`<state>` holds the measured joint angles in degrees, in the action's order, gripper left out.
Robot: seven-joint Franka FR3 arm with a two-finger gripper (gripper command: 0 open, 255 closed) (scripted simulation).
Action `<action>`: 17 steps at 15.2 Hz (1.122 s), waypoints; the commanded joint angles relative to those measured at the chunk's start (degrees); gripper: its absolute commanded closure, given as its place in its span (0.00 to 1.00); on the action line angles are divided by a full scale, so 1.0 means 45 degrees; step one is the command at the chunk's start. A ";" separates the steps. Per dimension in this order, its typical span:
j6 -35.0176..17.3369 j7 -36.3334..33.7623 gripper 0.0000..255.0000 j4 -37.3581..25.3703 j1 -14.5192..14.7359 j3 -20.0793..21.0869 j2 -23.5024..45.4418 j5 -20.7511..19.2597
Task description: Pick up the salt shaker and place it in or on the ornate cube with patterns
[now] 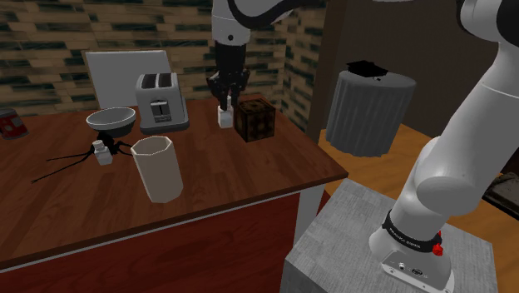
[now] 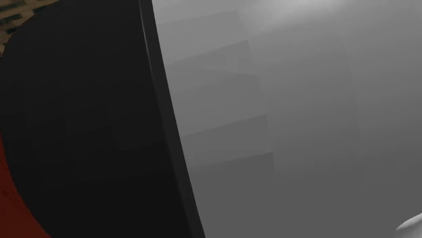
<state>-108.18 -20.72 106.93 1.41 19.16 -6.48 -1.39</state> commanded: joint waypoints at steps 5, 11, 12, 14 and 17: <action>0.0493 0.1144 1.00 -0.0909 -0.0519 -0.0623 0.0398 -0.0028; 0.0824 0.2755 1.00 -0.2180 -0.1277 -0.1469 0.1312 -0.0075; 0.0898 0.3013 1.00 -0.2452 -0.1405 -0.1595 0.1507 -0.0081; 0.1065 0.3518 1.00 -0.3053 -0.1655 -0.1839 0.1935 -0.0089; 0.1374 0.4251 1.00 -0.4107 -0.2027 -0.2175 0.2674 -0.0093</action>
<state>-102.83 -3.00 90.68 -7.03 10.00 4.13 -1.80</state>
